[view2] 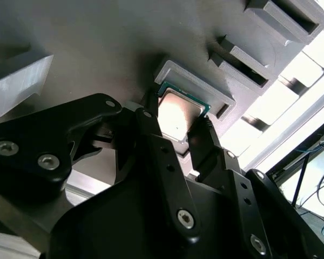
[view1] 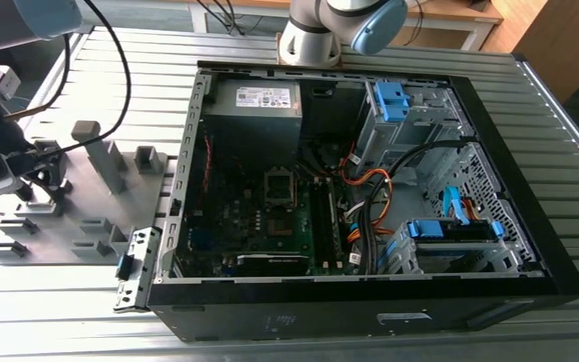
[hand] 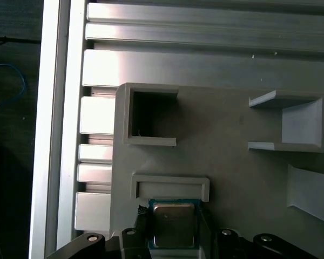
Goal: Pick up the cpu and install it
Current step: 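Pick up the cpu and move it towards the insertion slot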
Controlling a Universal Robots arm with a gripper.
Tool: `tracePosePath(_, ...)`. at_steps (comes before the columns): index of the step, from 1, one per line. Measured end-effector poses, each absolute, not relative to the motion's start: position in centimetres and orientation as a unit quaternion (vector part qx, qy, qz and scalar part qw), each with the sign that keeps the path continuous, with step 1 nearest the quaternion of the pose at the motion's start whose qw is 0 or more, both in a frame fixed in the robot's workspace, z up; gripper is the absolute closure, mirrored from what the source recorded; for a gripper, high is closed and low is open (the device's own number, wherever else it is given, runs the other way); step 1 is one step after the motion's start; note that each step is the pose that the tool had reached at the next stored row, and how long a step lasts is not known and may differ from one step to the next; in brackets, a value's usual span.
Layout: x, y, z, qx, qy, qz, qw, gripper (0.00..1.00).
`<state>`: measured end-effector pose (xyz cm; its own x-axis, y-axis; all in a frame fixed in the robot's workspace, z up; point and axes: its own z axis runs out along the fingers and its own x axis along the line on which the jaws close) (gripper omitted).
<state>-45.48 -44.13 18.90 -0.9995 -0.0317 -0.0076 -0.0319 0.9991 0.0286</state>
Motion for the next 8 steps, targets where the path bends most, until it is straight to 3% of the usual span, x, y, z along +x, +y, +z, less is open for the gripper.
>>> tracePosePath(8,-45.5,-44.1,20.1,-0.016,1.0,0.014,0.004,0.53)
